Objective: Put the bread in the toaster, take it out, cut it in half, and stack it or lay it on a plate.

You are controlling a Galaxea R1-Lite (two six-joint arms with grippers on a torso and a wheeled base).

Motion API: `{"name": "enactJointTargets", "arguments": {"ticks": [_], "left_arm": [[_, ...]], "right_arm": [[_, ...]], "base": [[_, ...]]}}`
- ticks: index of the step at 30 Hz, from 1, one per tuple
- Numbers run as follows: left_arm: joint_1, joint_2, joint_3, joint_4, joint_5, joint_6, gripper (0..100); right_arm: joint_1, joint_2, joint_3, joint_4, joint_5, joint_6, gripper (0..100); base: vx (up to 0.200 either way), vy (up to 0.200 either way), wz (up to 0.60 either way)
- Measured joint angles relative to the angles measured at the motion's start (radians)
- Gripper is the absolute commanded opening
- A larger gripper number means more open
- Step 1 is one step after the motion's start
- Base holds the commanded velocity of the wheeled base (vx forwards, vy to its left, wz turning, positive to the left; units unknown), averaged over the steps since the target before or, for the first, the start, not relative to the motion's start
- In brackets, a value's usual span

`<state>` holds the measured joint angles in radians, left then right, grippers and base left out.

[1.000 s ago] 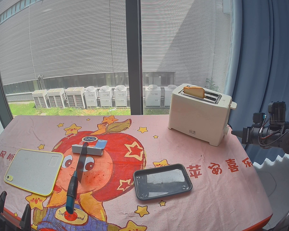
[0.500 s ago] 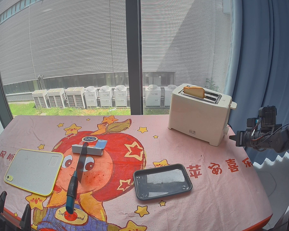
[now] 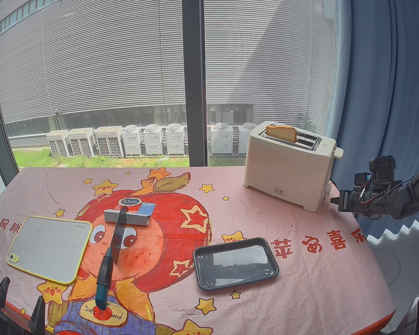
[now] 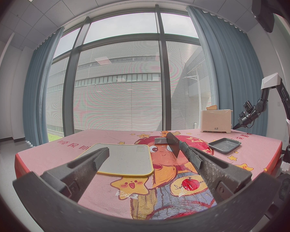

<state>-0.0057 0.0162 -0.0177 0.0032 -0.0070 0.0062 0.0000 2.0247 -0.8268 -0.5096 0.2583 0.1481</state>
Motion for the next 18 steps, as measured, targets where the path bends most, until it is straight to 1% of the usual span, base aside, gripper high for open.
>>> {"name": "enactJointTargets", "arguments": {"ticks": [4, 18], "left_arm": [[0.000, 0.000, 0.000, 0.000, 0.001, 0.000, 100], [0.000, 0.000, 0.000, 0.000, 0.001, 0.000, 100]], "right_arm": [[0.004, 0.007, -0.015, 0.000, -0.007, 0.031, 0], [0.009, 0.028, -0.033, 0.001, -0.020, 0.038, 0]], "base": [[0.000, 0.000, 0.00], [0.000, 0.000, 0.00]]}}
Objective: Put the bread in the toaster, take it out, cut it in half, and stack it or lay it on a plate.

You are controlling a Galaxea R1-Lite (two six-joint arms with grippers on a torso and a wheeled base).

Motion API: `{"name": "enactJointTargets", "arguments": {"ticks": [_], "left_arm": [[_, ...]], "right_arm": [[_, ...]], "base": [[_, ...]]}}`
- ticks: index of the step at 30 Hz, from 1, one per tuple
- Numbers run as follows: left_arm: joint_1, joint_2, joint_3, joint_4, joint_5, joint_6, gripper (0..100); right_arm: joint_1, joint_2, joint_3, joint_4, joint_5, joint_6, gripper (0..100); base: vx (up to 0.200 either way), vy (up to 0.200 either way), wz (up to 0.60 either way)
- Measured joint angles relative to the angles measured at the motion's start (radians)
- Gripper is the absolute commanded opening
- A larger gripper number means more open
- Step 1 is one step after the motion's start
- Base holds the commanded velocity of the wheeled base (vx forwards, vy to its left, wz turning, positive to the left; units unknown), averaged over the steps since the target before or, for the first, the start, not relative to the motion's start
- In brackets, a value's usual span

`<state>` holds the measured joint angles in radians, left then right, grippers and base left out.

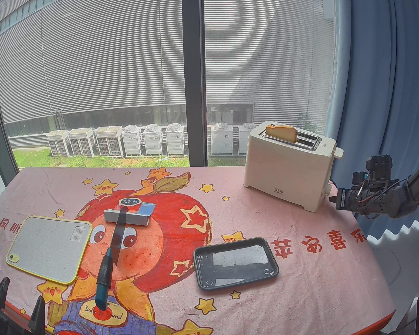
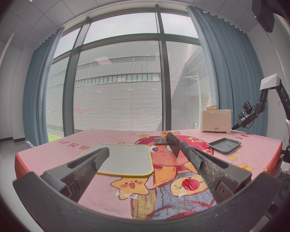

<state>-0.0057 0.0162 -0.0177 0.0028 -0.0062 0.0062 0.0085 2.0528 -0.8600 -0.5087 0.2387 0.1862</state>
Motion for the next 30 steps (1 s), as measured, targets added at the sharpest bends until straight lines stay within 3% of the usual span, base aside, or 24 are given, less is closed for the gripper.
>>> {"name": "enactJointTargets", "arguments": {"ticks": [30], "left_arm": [[0.000, 0.000, 0.000, 0.000, 0.001, 0.001, 100]], "right_arm": [[0.016, 0.005, -0.003, -0.002, -0.001, -0.003, 0]], "base": [[0.000, 0.000, 0.00]]}}
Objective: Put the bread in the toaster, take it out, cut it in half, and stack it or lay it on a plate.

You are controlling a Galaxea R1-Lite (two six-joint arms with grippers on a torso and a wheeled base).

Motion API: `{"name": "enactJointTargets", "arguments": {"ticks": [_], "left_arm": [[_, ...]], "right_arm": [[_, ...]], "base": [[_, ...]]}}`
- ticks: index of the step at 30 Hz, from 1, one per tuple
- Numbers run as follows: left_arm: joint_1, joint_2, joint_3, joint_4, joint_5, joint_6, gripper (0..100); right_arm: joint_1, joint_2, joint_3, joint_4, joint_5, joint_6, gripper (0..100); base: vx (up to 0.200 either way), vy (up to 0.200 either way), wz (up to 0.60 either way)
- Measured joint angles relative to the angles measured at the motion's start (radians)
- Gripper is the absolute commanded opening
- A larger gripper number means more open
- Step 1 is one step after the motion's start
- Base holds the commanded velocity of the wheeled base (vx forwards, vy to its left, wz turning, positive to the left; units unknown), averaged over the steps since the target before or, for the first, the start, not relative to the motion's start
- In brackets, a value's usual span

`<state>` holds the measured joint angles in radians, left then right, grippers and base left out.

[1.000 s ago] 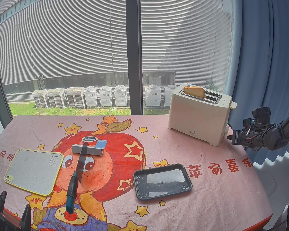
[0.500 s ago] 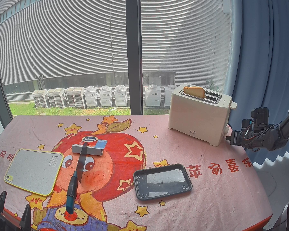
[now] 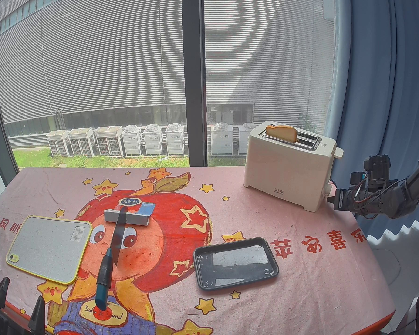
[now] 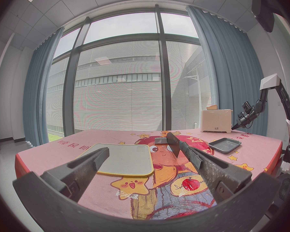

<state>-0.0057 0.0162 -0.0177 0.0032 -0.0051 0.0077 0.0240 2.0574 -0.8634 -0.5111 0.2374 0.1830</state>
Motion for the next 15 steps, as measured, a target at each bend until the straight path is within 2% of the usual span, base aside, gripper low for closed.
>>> {"name": "enactJointTargets", "arguments": {"ticks": [15], "left_arm": [[0.000, 0.000, 0.000, 0.000, 0.001, 0.000, 100]], "right_arm": [[0.014, -0.005, 0.044, -0.116, -0.025, -0.003, 0]], "base": [[0.000, 0.000, 0.00]]}}
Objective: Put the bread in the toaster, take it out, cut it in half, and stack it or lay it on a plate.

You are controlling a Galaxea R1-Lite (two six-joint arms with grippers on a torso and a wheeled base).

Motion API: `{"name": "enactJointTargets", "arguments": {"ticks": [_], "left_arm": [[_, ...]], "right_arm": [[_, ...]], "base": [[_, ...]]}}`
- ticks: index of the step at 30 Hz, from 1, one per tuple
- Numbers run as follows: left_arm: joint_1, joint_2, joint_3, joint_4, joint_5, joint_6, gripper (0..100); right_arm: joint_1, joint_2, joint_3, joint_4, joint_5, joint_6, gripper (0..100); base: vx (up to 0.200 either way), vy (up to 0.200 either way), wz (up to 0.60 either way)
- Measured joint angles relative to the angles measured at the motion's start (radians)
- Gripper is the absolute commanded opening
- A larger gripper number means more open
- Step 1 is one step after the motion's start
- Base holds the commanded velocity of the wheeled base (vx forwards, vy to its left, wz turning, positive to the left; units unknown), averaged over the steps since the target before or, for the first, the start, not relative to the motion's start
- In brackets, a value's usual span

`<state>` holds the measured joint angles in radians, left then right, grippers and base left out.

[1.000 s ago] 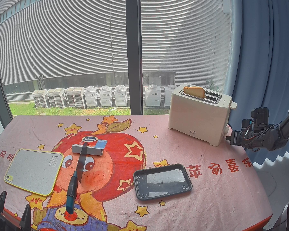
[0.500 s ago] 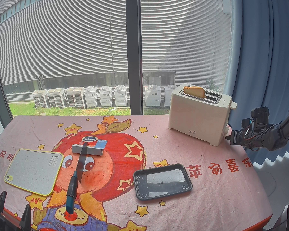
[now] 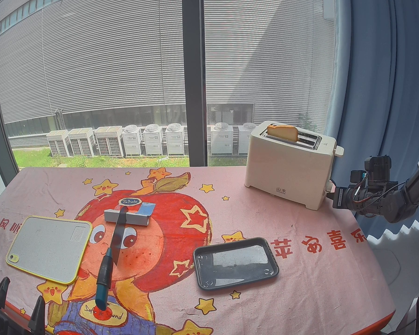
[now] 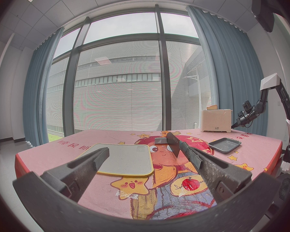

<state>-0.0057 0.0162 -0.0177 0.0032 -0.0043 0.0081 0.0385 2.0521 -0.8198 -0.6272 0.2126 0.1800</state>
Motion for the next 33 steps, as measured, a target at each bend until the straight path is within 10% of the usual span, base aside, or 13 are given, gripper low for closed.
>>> {"name": "enactJointTargets", "arguments": {"ticks": [33], "left_arm": [[0.000, 0.000, 0.000, 0.000, 0.000, 0.001, 100]], "right_arm": [[-0.019, -0.040, 0.004, 0.046, -0.044, 0.010, 0]], "base": [[0.000, 0.000, 0.00]]}}
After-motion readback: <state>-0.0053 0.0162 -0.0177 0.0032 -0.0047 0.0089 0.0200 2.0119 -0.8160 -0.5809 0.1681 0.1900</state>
